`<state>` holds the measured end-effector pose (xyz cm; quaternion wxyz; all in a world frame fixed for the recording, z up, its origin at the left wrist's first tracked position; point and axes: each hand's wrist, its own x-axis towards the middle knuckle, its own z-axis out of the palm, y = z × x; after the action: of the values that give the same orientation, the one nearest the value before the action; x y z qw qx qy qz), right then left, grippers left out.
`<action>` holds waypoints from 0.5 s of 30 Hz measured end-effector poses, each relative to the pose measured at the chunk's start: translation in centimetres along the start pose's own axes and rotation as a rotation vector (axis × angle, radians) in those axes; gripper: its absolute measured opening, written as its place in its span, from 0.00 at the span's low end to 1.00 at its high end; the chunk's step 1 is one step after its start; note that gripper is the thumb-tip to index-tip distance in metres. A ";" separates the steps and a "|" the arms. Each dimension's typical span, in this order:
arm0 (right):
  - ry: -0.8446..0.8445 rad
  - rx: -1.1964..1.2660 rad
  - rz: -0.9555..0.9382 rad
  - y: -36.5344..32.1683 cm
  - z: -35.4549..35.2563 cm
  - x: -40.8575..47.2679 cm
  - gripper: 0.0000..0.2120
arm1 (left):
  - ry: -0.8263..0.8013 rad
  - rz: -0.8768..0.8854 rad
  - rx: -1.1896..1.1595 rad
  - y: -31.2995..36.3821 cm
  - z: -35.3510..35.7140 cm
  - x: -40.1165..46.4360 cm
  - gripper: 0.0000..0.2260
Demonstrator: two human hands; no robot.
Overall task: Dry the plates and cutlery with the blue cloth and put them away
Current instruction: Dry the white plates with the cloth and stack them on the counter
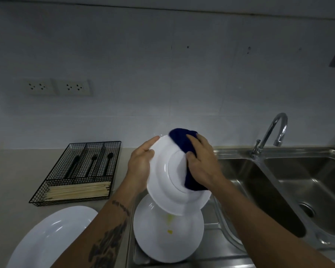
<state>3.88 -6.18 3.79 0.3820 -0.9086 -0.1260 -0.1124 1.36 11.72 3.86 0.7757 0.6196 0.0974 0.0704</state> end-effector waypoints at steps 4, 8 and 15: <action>-0.024 -0.269 -0.283 -3.1 0.4 0.3 0.28 | -0.029 0.005 -0.081 0.2 0.6 0.2 0.21; 0.017 -0.264 -0.052 -0.8 -0.3 0.5 0.30 | 0.042 0.050 -0.103 0.0 -1.4 1.0 0.19; 0.034 0.303 0.240 0.9 -0.9 -0.3 0.23 | 0.041 0.081 -0.067 0.0 -2.6 0.7 0.22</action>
<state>3.75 -7.50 3.65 0.5271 -0.8472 -0.0257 -0.0613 1.44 14.35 3.23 0.7904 0.5951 0.0858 0.1175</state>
